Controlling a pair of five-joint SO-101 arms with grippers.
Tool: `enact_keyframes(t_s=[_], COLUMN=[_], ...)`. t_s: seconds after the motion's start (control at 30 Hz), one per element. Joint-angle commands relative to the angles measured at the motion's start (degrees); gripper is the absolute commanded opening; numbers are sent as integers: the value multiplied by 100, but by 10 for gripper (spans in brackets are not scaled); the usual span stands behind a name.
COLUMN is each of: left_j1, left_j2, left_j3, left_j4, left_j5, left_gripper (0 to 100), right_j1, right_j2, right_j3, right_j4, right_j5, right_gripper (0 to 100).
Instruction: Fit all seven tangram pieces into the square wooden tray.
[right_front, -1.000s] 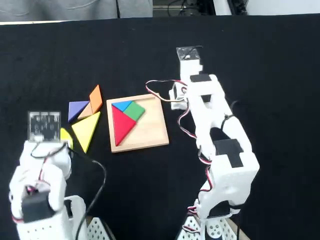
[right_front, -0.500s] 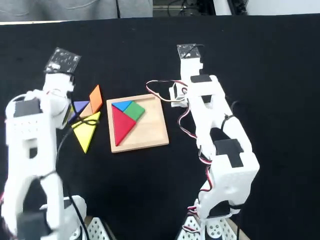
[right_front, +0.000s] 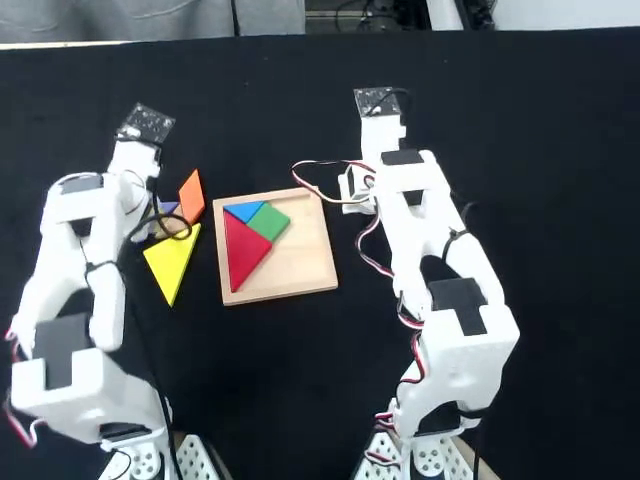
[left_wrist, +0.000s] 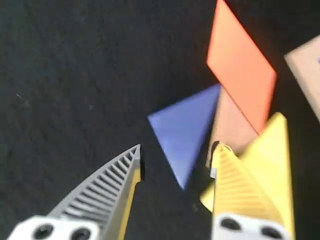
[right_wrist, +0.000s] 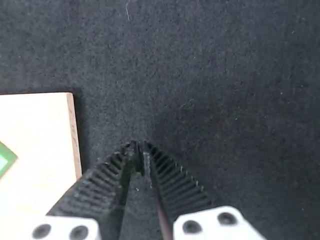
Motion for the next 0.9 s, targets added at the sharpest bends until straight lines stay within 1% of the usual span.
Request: enact_keyframes(t_s=[0.0, 0.03, 0.1, 0.2, 0.27, 0.4, 0.57, 0.63, 0.8, 0.87], left_j1=[-84, -92, -110, -119, -84, -92, -145, -145, -145, -145], left_j2=[457, 615, 993, 1547, 1899, 2549, 2989, 3103, 3437, 3596], left_j3=[-848, -1007, -1314, -1868, -2325, -3442, -4646, -4945, -5007, -5059], left_j4=[-264, -273, -176, 246, 695, 1512, 3077, 3455, 3490, 3279], left_j5=[-53, -114, -633, -1222, -1424, -1767, -2048, -2092, -2215, -2189], left_gripper=[238, 240, 240, 238, 238, 238, 234, 234, 234, 234], right_j1=[53, 53, 53, 53, 53, 53, 44, 44, 44, 44], right_j2=[-127, -127, -127, -127, -127, -127, -127, -127, -127, -127], right_j3=[-31, -31, -40, -48, -48, -48, -48, -57, -57, -57], right_j4=[-88, -88, -88, -88, -88, -88, -88, -88, -88, -88], right_j5=[44, 44, 53, 176, 334, 369, 396, 396, 396, 396], right_gripper=[11, 11, 11, 11, 11, 11, 11, 11, 11, 11])
